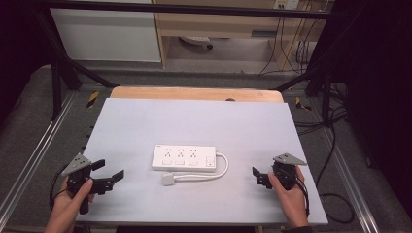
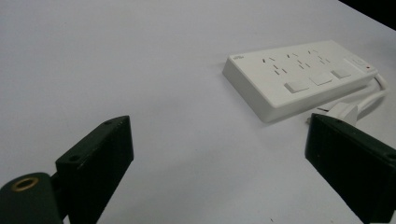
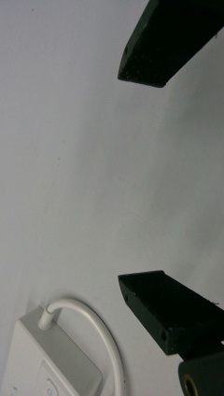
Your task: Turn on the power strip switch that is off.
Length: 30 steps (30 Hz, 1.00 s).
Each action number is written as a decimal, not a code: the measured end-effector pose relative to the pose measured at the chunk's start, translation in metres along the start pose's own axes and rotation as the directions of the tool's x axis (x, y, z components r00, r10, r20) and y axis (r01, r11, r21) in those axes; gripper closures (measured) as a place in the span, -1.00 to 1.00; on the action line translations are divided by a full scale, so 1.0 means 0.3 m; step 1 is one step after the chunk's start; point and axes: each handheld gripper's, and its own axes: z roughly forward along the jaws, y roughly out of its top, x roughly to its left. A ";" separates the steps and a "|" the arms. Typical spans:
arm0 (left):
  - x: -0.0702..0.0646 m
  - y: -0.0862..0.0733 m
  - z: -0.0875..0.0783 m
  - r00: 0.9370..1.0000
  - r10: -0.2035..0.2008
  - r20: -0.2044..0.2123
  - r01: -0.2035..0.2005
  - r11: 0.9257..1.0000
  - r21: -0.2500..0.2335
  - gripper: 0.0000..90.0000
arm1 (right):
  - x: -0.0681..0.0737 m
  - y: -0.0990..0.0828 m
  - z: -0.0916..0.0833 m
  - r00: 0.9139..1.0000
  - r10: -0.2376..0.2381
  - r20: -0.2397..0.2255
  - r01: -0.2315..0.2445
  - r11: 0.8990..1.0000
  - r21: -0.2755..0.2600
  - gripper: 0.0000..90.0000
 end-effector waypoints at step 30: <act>-0.003 0.021 -0.030 0.999 -0.015 0.052 0.019 0.996 -0.090 -0.86 | 0.031 0.014 -0.001 0.997 -0.050 -0.050 0.049 0.999 -0.021 -0.91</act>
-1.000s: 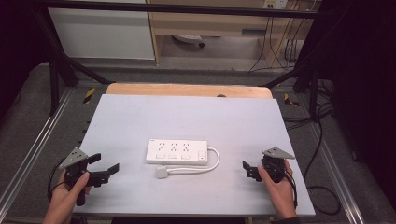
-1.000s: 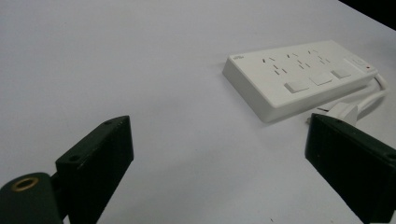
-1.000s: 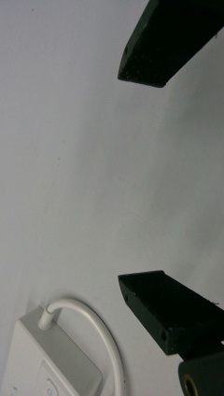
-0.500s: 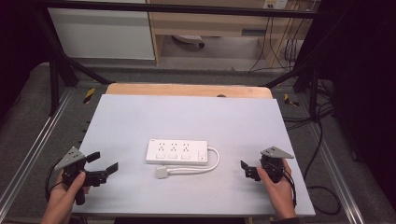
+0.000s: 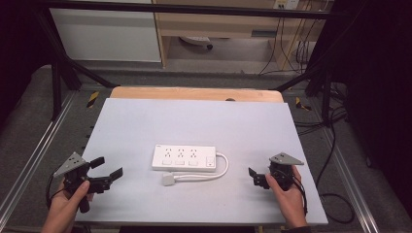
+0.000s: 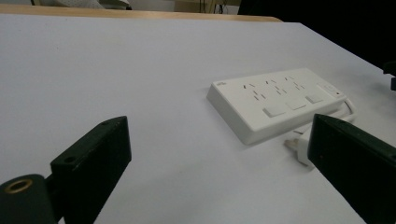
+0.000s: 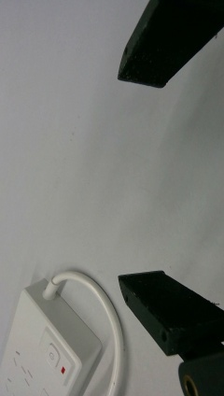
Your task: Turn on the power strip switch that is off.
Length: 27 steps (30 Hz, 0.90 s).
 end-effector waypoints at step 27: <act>0.005 0.078 0.003 0.999 -0.034 0.008 0.034 0.999 -0.025 -0.86 | 0.011 0.005 0.006 1.000 -0.011 -0.019 0.011 1.000 0.003 -0.92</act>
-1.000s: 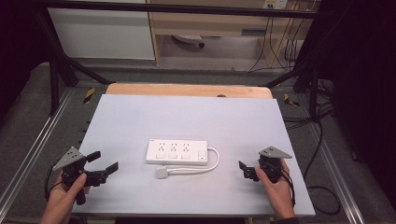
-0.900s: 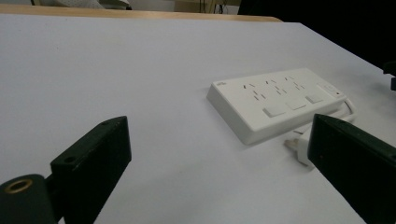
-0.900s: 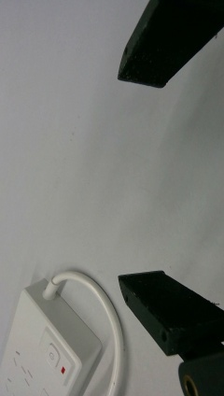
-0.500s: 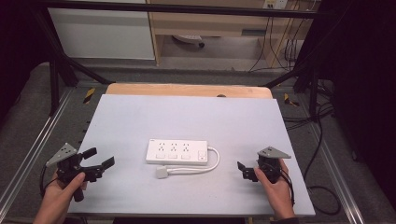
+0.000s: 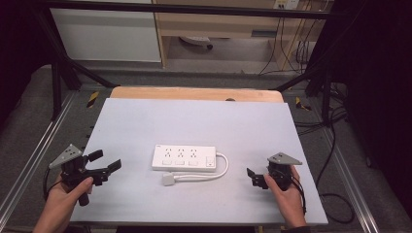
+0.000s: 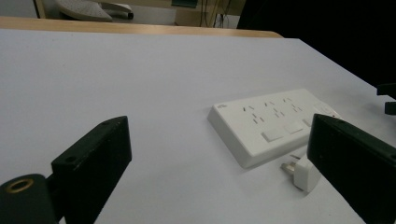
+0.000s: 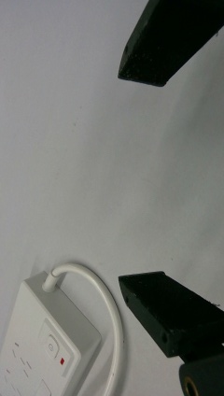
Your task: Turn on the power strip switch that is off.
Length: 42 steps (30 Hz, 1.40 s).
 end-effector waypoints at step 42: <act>-0.112 0.135 0.119 0.997 0.063 0.047 -0.064 0.997 0.030 -0.87 | 0.000 0.001 -0.003 1.000 0.007 -0.004 -0.007 1.000 -0.008 -0.93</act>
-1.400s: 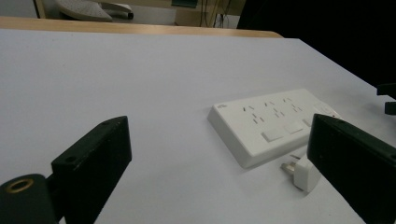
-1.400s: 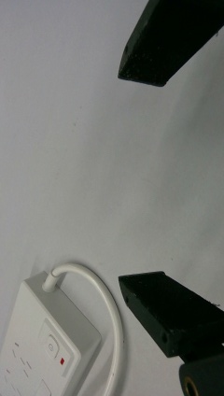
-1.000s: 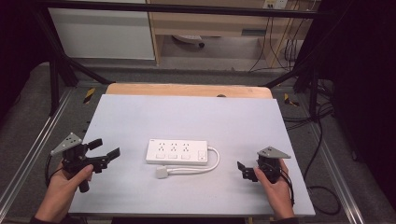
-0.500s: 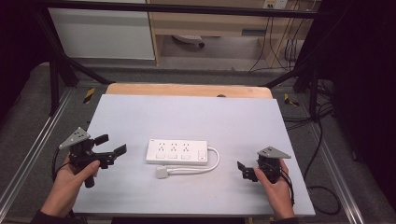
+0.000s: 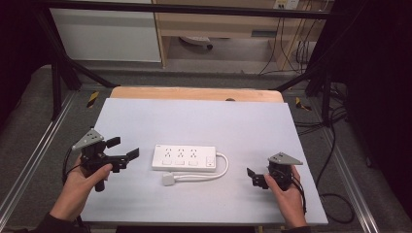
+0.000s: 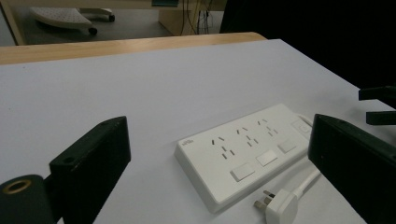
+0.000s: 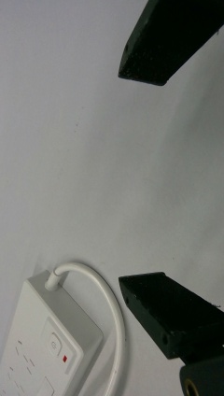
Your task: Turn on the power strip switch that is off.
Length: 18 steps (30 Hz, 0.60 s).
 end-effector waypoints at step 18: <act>-0.057 0.027 0.068 0.999 0.037 0.031 -0.037 0.999 0.021 -0.87 | -0.001 0.001 -0.003 1.000 -0.002 -0.002 0.002 1.000 -0.002 -0.93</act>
